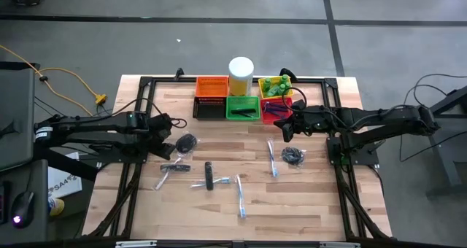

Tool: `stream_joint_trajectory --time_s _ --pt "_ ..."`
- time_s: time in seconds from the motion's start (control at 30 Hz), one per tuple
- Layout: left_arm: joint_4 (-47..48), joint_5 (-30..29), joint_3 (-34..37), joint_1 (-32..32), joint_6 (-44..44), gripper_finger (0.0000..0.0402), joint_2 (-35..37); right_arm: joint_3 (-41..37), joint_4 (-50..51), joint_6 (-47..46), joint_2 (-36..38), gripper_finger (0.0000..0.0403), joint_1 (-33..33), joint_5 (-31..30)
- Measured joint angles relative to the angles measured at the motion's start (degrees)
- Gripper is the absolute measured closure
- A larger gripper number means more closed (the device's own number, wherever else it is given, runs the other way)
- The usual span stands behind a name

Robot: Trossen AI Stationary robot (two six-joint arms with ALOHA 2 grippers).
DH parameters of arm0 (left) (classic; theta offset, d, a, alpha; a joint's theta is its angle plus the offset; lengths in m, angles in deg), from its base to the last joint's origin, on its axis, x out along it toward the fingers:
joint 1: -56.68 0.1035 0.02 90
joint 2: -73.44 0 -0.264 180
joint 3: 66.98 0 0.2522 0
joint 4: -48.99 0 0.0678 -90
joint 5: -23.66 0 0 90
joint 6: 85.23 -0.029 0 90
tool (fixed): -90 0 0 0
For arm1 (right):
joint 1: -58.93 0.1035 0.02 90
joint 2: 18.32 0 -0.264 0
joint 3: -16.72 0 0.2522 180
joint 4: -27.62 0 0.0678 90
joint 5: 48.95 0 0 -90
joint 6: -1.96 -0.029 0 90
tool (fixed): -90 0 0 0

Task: Pick & Place Travel size toiletries
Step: Put the black comb into the green bin

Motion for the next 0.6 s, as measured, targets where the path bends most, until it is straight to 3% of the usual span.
stream_joint_trajectory --time_s 0.33,0.6 --pt "-1.92 -2.16 3.67 0.00 5.63 0.0236 0.07 0.00 0.02 0.02 0.00 0.0400 0.00 -0.08" --pt "-1.27 0.78 3.91 0.00 4.26 0.0236 0.02 0.00 0.02 0.04 0.00 0.0400 0.00 -0.08"
